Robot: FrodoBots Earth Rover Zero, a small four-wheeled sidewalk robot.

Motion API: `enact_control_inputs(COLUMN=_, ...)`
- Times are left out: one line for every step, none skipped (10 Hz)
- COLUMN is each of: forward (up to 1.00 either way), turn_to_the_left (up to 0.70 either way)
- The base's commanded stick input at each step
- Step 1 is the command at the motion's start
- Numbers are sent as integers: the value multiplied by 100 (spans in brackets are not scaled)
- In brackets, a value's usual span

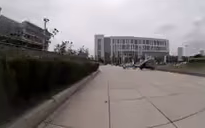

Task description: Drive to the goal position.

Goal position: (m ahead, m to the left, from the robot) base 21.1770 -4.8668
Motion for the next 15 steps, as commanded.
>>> enact_control_inputs(forward=39, turn_to_the_left=0)
enact_control_inputs(forward=45, turn_to_the_left=-1)
enact_control_inputs(forward=45, turn_to_the_left=-4)
enact_control_inputs(forward=45, turn_to_the_left=-27)
enact_control_inputs(forward=45, turn_to_the_left=-27)
enact_control_inputs(forward=45, turn_to_the_left=-27)
enact_control_inputs(forward=45, turn_to_the_left=-27)
enact_control_inputs(forward=45, turn_to_the_left=-27)
enact_control_inputs(forward=45, turn_to_the_left=-27)
enact_control_inputs(forward=45, turn_to_the_left=-27)
enact_control_inputs(forward=45, turn_to_the_left=-27)
enact_control_inputs(forward=60, turn_to_the_left=-14)
enact_control_inputs(forward=60, turn_to_the_left=-14)
enact_control_inputs(forward=70, turn_to_the_left=-12)
enact_control_inputs(forward=70, turn_to_the_left=-12)
